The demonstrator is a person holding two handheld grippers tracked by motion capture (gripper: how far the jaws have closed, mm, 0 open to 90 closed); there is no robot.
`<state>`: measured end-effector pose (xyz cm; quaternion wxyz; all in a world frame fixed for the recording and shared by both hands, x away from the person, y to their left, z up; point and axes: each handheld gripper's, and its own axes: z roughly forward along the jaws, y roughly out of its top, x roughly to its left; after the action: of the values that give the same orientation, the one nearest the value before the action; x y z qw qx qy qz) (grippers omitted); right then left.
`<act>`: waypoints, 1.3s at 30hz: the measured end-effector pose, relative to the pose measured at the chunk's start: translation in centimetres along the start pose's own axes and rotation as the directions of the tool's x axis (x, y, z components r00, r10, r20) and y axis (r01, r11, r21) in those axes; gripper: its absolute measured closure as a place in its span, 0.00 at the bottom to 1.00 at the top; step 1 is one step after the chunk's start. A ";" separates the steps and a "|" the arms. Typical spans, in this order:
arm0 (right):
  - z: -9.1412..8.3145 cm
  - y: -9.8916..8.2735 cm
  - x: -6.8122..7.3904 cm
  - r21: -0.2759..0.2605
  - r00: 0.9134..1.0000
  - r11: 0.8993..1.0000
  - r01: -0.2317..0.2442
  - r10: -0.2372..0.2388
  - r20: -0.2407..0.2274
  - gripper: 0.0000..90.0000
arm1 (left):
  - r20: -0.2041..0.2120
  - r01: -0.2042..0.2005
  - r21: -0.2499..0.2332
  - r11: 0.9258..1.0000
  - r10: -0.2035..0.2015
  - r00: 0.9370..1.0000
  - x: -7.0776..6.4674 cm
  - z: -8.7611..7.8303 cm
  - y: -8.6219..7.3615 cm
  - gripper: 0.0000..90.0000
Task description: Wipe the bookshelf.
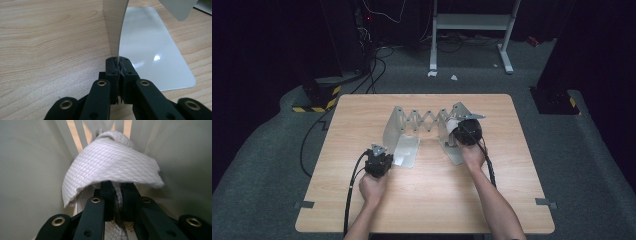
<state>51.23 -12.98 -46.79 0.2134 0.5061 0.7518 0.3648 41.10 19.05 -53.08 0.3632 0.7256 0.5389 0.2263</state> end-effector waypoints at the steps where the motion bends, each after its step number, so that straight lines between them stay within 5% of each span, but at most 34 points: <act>1: 0.0 0.0 0.0 0.000 1.000 1.000 0.000 0.000 0.000 0.92 | 0.000 0.000 0.000 1.000 0.000 1.000 0.0 0.0 0.0 0.96; 5: -1.8 2.0 0.2 -0.065 1.000 0.998 0.004 -0.004 -0.006 0.92 | 0.000 -0.001 -0.001 1.000 0.001 1.000 0.0 0.0 0.0 0.96; 14: -3.5 4.0 0.6 -0.118 0.999 0.993 0.023 -0.026 -0.019 0.92 | -0.001 -0.001 0.000 1.000 0.001 1.000 0.0 0.0 0.0 0.96; 27: -1.2 1.9 2.2 -0.054 0.994 0.995 0.081 -0.084 -0.069 0.92 | 0.000 0.001 -0.001 1.000 -0.001 1.000 0.0 0.0 0.0 0.96; 39: 1.7 -0.3 2.0 0.032 0.994 0.996 0.080 -0.078 -0.080 0.92 | 0.002 0.003 0.000 1.000 -0.003 1.000 0.0 0.0 0.0 0.96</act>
<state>51.38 -10.62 -48.03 0.1889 0.4647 0.7854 0.3627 41.11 19.06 -53.09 0.3643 0.7250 0.5395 0.2250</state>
